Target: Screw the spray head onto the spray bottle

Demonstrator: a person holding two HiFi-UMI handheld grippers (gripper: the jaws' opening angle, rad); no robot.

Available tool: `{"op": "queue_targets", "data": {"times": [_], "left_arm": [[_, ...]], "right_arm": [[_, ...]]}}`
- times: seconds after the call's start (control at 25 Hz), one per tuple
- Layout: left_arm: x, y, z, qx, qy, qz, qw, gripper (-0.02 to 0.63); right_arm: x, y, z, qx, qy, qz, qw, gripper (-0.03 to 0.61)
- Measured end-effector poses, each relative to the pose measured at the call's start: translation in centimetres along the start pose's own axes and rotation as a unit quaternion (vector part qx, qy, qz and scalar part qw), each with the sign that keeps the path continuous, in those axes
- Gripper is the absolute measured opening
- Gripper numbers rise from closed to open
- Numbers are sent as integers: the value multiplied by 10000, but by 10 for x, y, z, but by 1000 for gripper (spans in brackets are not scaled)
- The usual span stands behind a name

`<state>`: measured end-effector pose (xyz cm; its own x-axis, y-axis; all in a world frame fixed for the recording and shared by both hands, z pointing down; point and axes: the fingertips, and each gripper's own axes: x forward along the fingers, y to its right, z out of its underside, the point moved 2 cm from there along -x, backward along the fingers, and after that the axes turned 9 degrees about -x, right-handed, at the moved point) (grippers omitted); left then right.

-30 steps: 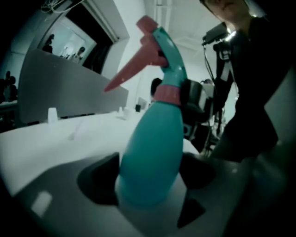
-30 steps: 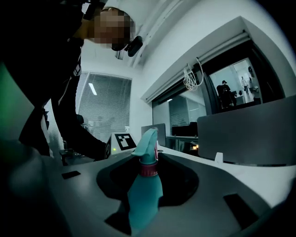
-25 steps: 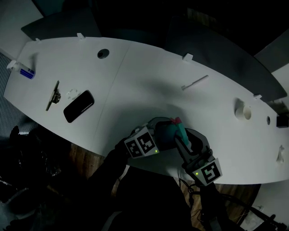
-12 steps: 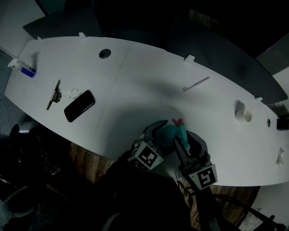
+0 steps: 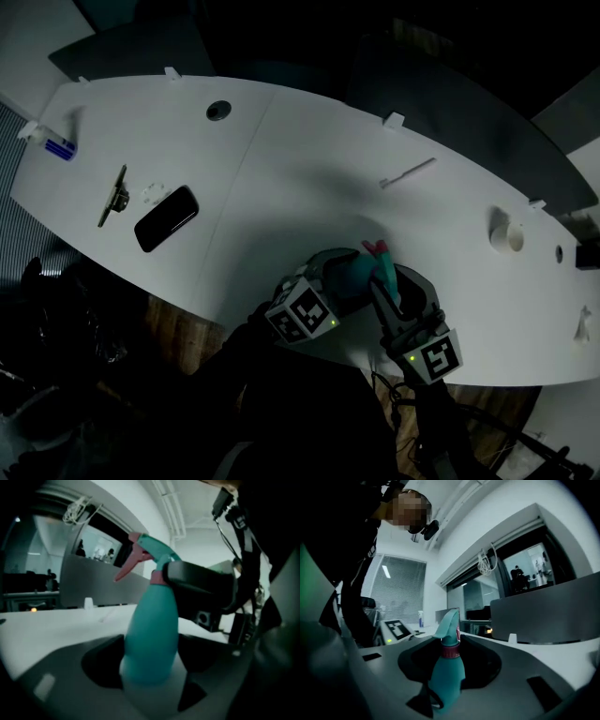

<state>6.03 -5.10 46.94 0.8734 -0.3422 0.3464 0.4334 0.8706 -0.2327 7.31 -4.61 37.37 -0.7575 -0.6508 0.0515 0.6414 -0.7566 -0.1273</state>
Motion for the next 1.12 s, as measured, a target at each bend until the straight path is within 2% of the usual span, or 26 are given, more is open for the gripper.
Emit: {"op": "queue_targets", "data": {"times": [0.08,0.2,0.28,0.32,0.4,0.48,0.52,0.6,0.64,0.72,0.8,0.84,0.92,1.04,1.12], "left_arm": [[-1,1,0,-147,228,-691,9972,359],[-2,2,-1,-463,452,-1571,9855,357],[-3,4,1,-650,547,-1985,9764,356],[-3,4,2,-715,569,-2035,9748,357],[-5,3,0,-745,591,-1783,9794,365],[-12,-2,-5,-559,626,-1364,9871,387],[-16,-5,-8,-438,582,-1116,9911,431],[-14,-9,-7,-267,245,-367,9987,443],[-9,-8,-6,-203,35,123,9997,443],[3,-2,-5,13,-264,1054,9941,443],[9,4,-7,205,-381,1525,9874,399],[11,5,-8,218,-354,1543,9872,400],[11,5,-10,118,-153,1233,9922,394],[11,5,-11,-143,240,330,9991,393],[9,6,-12,-329,520,-401,9973,393]], "right_arm": [[-1,-1,1,-15,44,596,9982,130],[-1,-3,1,-66,-15,1255,9921,130],[-1,-6,2,20,-45,1385,9903,130],[0,-6,3,75,-56,1340,9909,130],[-1,-5,5,116,-86,1080,9940,130],[-2,-5,8,117,-111,654,9977,130],[-3,-4,8,123,-118,420,9990,130],[-2,-3,8,115,-113,-22,9999,130],[-1,-3,7,102,-119,-224,9996,130],[0,-4,6,145,-146,-611,9979,130],[1,-4,5,228,-165,-917,9954,130],[1,-3,5,245,-157,-974,9948,130],[0,-1,2,223,-70,-780,9967,130],[-4,-1,2,232,89,164,9996,130],[-5,-5,1,172,67,753,9970,130]]}}
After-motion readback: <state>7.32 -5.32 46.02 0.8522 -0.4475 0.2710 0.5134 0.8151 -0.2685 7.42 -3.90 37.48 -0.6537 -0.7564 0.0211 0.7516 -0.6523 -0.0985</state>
